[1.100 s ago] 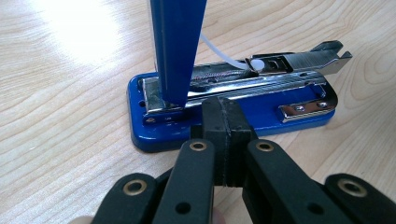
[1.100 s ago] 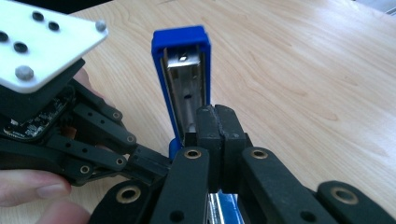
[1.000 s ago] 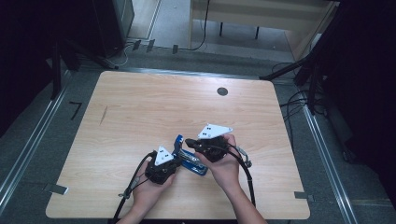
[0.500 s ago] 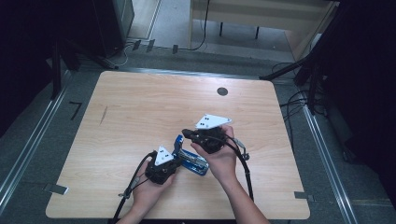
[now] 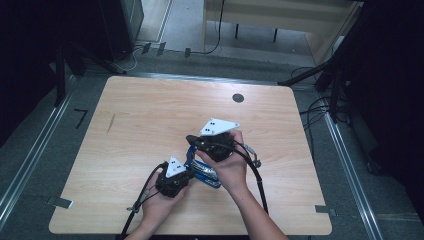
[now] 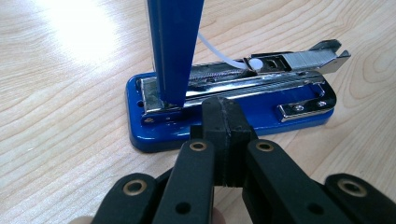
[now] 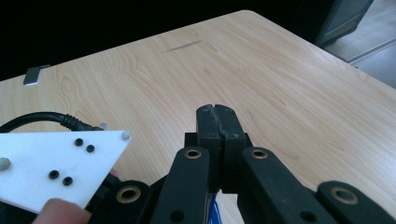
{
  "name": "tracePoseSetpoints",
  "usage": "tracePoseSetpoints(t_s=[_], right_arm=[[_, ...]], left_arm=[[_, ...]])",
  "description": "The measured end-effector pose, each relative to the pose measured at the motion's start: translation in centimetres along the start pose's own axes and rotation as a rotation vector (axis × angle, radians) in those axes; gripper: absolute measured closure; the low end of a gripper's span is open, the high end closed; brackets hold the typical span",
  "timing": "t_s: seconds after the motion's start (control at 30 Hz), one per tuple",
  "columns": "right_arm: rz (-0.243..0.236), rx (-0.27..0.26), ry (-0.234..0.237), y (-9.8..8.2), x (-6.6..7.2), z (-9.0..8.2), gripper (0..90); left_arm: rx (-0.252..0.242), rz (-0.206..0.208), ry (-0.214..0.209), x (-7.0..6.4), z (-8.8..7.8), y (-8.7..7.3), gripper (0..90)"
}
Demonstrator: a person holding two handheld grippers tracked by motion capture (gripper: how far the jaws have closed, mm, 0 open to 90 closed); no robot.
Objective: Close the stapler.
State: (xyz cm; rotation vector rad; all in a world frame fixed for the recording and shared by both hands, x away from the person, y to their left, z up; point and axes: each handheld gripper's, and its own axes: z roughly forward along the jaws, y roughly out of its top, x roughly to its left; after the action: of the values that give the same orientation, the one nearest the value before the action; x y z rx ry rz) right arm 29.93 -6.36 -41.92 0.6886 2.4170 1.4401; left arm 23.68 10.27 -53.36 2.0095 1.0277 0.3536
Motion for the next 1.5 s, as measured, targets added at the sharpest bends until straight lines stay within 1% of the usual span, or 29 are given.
tracePoseSetpoints(t_s=[0.37, 0.53, 0.7, 0.97, 1.1, 1.3, 1.5], right_arm=[[-0.009, 0.018, 0.008, -0.5, 0.3, 0.1, 90.0], [-0.009, 0.015, 0.012, -0.7, 0.3, 0.0, 90.0], [-0.012, 0.018, 0.007, -1.0, 0.3, -0.4, 90.0], [0.002, 0.016, 0.003, -1.9, 0.0, -1.1, 90.0], [0.016, 0.014, -0.001, -2.5, -0.1, -1.5, 90.0], [0.02, 0.02, -0.005, -3.2, -0.2, -1.9, 90.0], [0.03, 0.029, 0.007, -3.9, -0.3, -2.1, 90.0]], left_arm=[[0.0, 0.001, 0.0, 0.0, 0.0, 0.0, 90.0], [0.001, 0.001, 0.0, 0.0, 0.0, 0.0, 90.0], [0.001, 0.001, -0.003, 0.0, 0.0, 0.0, 90.0], [0.002, 0.002, 0.0, -0.1, 0.0, 0.0, 90.0], [0.003, 0.005, -0.002, -0.1, 0.0, 0.0, 90.0], [0.003, 0.006, -0.001, -0.1, 0.0, 0.0, 90.0], [0.004, 0.008, 0.0, -0.1, 0.0, 0.0, 90.0]])
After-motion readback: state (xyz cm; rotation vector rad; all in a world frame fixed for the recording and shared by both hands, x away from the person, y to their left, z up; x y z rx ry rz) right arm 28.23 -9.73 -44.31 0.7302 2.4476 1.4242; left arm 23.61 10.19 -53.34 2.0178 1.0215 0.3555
